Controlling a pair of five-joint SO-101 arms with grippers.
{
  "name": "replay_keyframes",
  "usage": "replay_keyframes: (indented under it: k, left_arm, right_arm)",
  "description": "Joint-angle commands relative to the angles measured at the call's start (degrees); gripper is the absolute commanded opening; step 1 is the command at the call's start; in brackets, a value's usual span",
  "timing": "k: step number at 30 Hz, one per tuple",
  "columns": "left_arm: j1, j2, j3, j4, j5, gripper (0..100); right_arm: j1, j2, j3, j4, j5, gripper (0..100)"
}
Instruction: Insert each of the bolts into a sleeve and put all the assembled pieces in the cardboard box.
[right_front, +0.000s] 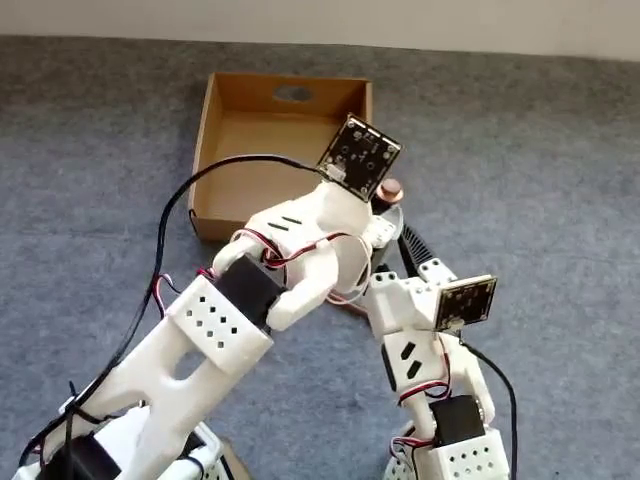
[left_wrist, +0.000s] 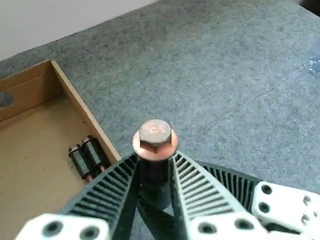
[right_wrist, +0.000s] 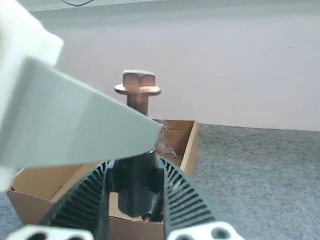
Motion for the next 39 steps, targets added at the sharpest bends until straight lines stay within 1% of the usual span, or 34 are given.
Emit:
replay_keyframes:
  k: [1, 3, 8, 15, 17, 19, 20, 22, 27, 33, 36, 39]
  left_arm:
    - [-0.22, -0.66, -2.42, 0.26, 1.32, 17]
    - [-0.22, -0.66, -3.03, 0.35, 2.99, 17]
    - [-0.04, -3.82, -2.07, 0.35, 3.08, 13]
    - [-1.19, -16.84, 3.12, 0.35, 3.08, 12]
    - [-4.44, -21.41, 6.02, 0.35, 3.08, 10]
    - [-9.36, -25.36, 9.54, 0.35, 3.08, 1]
    - [-12.18, -27.03, 11.82, 0.35, 3.08, 0]
    - [-17.45, -29.93, 17.63, 0.26, 3.16, 3]
    - [-27.65, -34.95, 32.75, -0.18, 3.25, 1]
    - [-42.33, -40.75, 47.08, -2.37, 3.08, 1]
    - [-45.05, -44.88, 54.11, -6.86, 2.90, 1]
    - [-45.41, -49.80, 59.74, -8.00, 2.81, 1]
  right_arm:
    - [-0.13, -0.40, 5.76, -1.01, -0.26, 0.6]
    - [-0.13, -0.40, 5.76, -1.01, -0.26, 0.6]
    - [-0.13, -0.40, 6.29, -1.01, -0.26, 0.6]
    - [-0.13, -0.40, 6.29, -1.01, -0.26, 0.6]
    - [-0.13, -0.40, 6.29, -1.01, -0.26, 0.6]
    - [-0.13, -0.40, 6.29, -1.01, -0.26, 0.6]
    - [-0.13, -0.40, 6.29, -1.01, -0.26, 0.6]
    - [-0.13, -0.40, 6.29, -1.01, -0.26, 0.6]
    - [-0.13, -0.40, 6.29, -0.84, -0.35, 0.6]
    - [-0.22, -0.40, 4.70, 7.25, -0.35, 0.6]
    - [-0.22, -0.40, 1.89, 11.91, -0.26, 0.6]
    - [-0.31, -0.31, -3.65, 17.27, -0.26, 0.9]
